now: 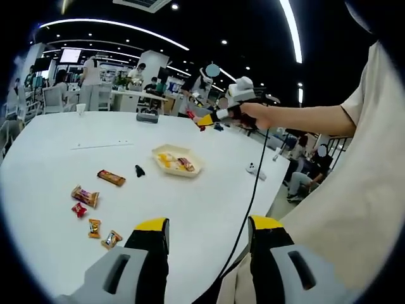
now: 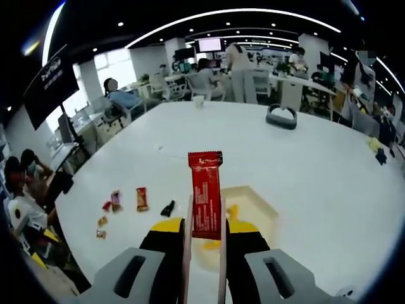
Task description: Place the target food into the container with the food tongs after gripping and lifting it, then release it inside without dropping or visibly crushing the food.
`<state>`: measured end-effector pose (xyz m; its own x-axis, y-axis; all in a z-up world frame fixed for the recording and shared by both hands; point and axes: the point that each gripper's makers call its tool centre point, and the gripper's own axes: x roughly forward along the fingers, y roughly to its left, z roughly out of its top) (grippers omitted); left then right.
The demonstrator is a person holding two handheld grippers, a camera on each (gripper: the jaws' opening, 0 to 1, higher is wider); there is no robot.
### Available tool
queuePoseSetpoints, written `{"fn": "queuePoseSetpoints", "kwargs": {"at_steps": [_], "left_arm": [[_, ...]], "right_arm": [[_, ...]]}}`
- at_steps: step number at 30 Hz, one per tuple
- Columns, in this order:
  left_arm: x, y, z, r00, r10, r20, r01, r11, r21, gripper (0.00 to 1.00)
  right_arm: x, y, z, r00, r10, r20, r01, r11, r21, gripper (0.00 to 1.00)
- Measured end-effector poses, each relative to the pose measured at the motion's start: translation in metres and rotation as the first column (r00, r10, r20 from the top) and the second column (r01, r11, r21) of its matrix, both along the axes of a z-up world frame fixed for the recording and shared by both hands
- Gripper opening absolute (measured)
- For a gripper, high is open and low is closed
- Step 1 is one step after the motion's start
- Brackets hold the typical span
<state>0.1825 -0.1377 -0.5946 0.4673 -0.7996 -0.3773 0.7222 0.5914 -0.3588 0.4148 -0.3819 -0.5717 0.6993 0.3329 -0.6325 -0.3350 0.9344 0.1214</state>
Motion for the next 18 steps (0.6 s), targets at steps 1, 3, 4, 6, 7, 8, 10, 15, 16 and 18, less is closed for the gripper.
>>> {"fn": "queuePoseSetpoints", "kwargs": {"at_steps": [1, 3, 4, 6, 7, 8, 10, 15, 16, 18], "left_arm": [[-0.0004, 0.0005, -0.0002, 1.0, 0.003, -0.001, -0.003, 1.0, 0.001, 0.49], [-0.0008, 0.0012, 0.0, 1.0, 0.006, -0.001, -0.006, 1.0, 0.001, 0.49], [-0.0009, 0.0013, 0.0, 1.0, 0.006, -0.001, -0.006, 1.0, 0.002, 0.49], [-0.0011, 0.0022, -0.0001, 1.0, 0.011, -0.001, -0.011, 1.0, 0.002, 0.49], [-0.0011, 0.0024, -0.0002, 1.0, 0.012, -0.002, -0.012, 1.0, 0.002, 0.49], [-0.0012, 0.0026, -0.0005, 1.0, 0.013, -0.001, -0.013, 1.0, 0.005, 0.49], [-0.001, 0.0026, -0.0002, 1.0, 0.015, 0.0, -0.015, 1.0, 0.005, 0.49], [-0.0007, 0.0035, 0.0004, 1.0, 0.025, 0.002, -0.025, 1.0, 0.004, 0.49], [-0.001, 0.0039, 0.0, 1.0, 0.026, 0.002, -0.026, 1.0, 0.005, 0.49], [-0.0016, 0.0046, -0.0005, 1.0, 0.029, 0.0, -0.029, 1.0, 0.005, 0.49]], "right_arm": [[0.0008, -0.0002, -0.0007, 1.0, -0.006, -0.004, 0.006, 1.0, 0.015, 0.24], [0.0019, -0.0023, -0.0005, 1.0, -0.012, 0.005, 0.011, 1.0, 0.005, 0.24], [0.0026, -0.0027, -0.0005, 1.0, -0.013, 0.005, 0.013, 1.0, 0.008, 0.24], [0.0035, -0.0024, -0.0001, 1.0, -0.015, 0.006, 0.015, 1.0, 0.011, 0.24], [0.0043, -0.002, 0.0001, 1.0, -0.014, 0.009, 0.014, 1.0, 0.009, 0.24], [0.0047, -0.0015, -0.0001, 1.0, -0.013, 0.007, 0.013, 1.0, 0.011, 0.24], [0.0062, -0.0019, -0.0007, 1.0, -0.013, 0.011, 0.013, 1.0, 0.007, 0.24], [0.0055, -0.0004, -0.0039, 1.0, -0.015, 0.006, 0.015, 1.0, 0.009, 0.23], [0.0055, -0.0007, -0.0049, 1.0, -0.016, 0.007, 0.015, 1.0, 0.005, 0.23], [0.0054, -0.001, -0.0061, 1.0, -0.018, 0.005, 0.018, 1.0, 0.008, 0.23]]}}
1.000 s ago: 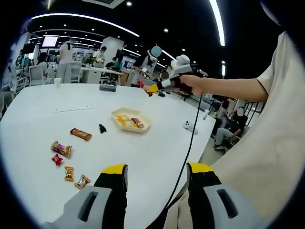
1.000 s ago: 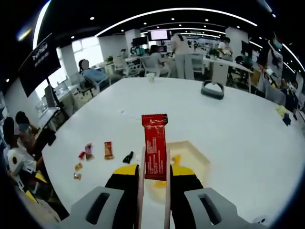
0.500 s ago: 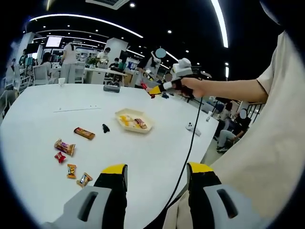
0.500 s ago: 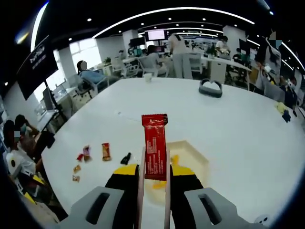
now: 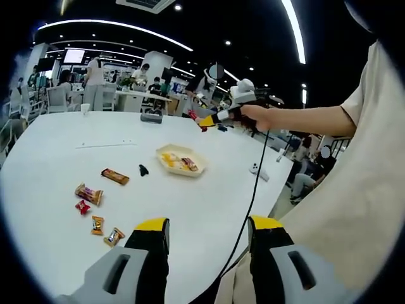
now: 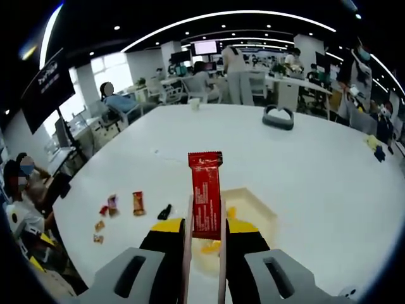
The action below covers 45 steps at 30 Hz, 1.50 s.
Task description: Place the target food into the container with the food tongs after gripping and lifting it, then release it inside without dropping or visibly crushing the food.
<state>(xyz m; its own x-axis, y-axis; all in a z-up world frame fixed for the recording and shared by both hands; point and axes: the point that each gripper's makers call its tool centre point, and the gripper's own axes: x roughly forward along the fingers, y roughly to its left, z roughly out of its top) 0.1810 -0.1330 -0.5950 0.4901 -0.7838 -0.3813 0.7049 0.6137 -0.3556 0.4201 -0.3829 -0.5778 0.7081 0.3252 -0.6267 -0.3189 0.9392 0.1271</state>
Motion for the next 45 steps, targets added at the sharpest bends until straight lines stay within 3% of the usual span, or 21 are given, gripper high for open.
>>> {"fn": "queuePoseSetpoints", "kwargs": {"at_steps": [45], "left_arm": [[-0.007, 0.018, -0.002, 0.998, 0.063, -0.011, -0.062, 0.998, 0.017, 0.48]], "right_arm": [[0.006, -0.001, -0.017, 1.0, -0.014, -0.023, 0.014, 1.0, 0.012, 0.24]]}}
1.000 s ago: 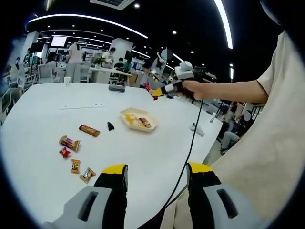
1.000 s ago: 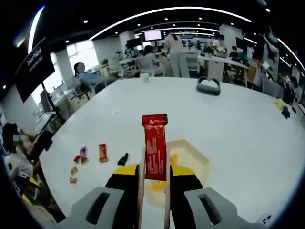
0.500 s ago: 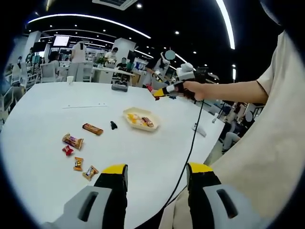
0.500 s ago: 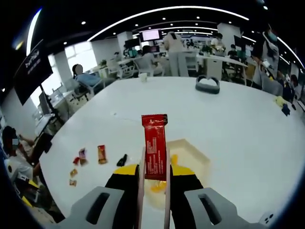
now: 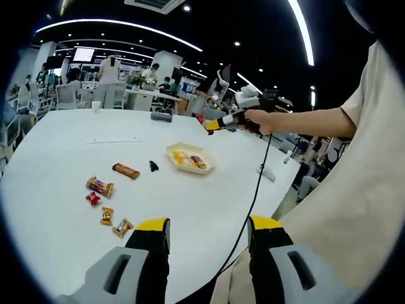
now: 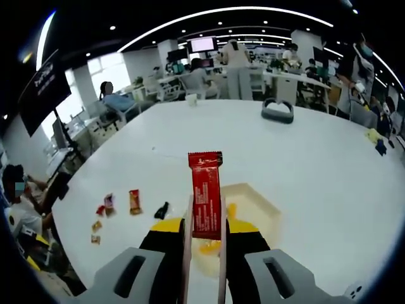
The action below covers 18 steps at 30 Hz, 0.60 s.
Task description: Place the target food into the container with the food tongs after gripping and lifting it, then release it inside without dropping or visibly crushing the food.
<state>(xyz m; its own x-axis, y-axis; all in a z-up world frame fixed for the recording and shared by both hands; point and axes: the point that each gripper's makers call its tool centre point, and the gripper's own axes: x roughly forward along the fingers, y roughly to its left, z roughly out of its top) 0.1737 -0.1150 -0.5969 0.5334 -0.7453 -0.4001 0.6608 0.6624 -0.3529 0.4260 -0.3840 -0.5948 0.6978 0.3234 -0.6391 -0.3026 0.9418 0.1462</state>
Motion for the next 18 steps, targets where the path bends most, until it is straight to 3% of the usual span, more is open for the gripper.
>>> {"fn": "queuePoseSetpoints", "kwargs": {"at_steps": [18], "left_arm": [[-0.0003, -0.0043, 0.0007, 1.0, -0.01, -0.002, 0.01, 1.0, -0.001, 0.48]], "right_arm": [[-0.0005, -0.0025, -0.0005, 1.0, -0.017, 0.009, 0.017, 1.0, -0.009, 0.24]]}}
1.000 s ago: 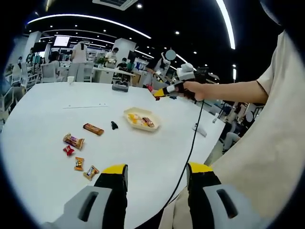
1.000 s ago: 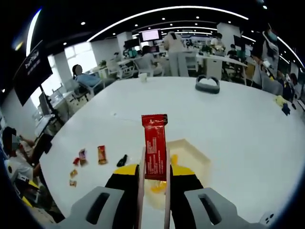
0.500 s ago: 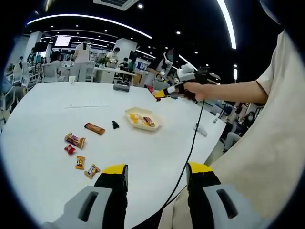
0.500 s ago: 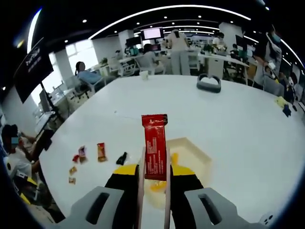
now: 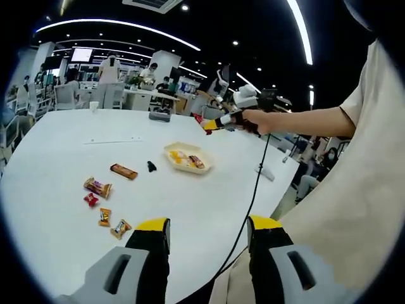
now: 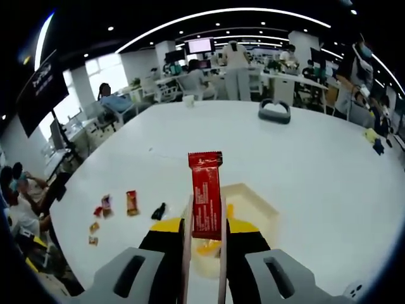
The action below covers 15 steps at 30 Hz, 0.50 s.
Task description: Place the target food into the container with the food tongs after gripping and lifting it, then release it inside without dropping or visibly crushing the food.
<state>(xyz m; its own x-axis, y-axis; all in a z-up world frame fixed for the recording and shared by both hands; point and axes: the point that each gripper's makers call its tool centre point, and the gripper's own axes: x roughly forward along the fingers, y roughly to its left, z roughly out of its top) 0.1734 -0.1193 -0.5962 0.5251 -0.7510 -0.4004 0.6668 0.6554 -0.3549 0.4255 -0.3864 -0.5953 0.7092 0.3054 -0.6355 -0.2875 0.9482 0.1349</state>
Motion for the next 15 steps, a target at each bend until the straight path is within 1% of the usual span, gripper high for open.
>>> {"fn": "queuePoseSetpoints", "kwargs": {"at_steps": [15], "left_arm": [[-0.0003, 0.003, -0.0026, 1.0, 0.012, -0.005, -0.012, 1.0, -0.003, 0.48]], "right_arm": [[-0.0006, 0.0054, -0.0026, 1.0, 0.003, -0.002, -0.003, 1.0, 0.003, 0.25]]}}
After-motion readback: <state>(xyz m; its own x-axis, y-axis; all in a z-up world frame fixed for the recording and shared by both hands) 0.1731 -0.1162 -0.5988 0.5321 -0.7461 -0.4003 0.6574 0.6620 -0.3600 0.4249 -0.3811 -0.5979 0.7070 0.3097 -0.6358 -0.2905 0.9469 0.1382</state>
